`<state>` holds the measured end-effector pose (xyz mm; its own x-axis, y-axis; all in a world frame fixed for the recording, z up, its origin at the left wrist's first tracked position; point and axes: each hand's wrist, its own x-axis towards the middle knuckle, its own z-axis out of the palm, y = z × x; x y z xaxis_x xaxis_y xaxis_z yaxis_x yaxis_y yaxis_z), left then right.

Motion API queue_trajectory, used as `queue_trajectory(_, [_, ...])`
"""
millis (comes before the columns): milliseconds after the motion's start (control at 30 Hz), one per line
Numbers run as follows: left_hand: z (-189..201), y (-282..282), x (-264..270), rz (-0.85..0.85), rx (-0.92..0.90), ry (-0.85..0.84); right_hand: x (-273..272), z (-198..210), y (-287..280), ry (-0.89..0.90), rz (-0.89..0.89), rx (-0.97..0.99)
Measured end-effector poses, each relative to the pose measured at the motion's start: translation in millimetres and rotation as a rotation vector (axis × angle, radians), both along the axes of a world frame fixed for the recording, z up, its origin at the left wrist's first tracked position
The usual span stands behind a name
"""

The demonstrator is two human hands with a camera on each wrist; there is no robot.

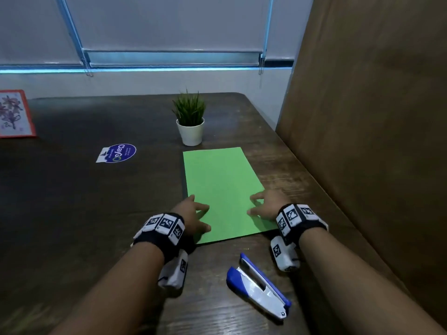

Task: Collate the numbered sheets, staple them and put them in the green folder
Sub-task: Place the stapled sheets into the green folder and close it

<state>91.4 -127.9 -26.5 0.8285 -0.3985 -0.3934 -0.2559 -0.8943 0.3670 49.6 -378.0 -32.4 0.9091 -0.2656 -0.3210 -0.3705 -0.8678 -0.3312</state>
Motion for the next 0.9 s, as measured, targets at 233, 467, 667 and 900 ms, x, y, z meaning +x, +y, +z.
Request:
queue_trajectory(233, [-10.8, 10.0, 21.7, -0.003, 0.037, 0.010, 18.8, -1.9, 15.8, -0.025, 0.019, -0.060])
queue_trajectory(467, [4.2, -7.3, -3.2, -0.069, 0.094, -0.162, 0.9, 14.9, 16.5, 0.035, 0.058, 0.041])
queue_trajectory(667, [38.2, -29.0, -85.8, -0.351, -0.288, 0.224, -25.2, 21.2, 19.4, 0.002, 0.071, 0.071])
queue_trajectory(900, [9.8, -28.5, -124.5, -0.471, -0.115, -0.033, -76.8, 38.5, 39.8, -0.063, 0.153, 0.181])
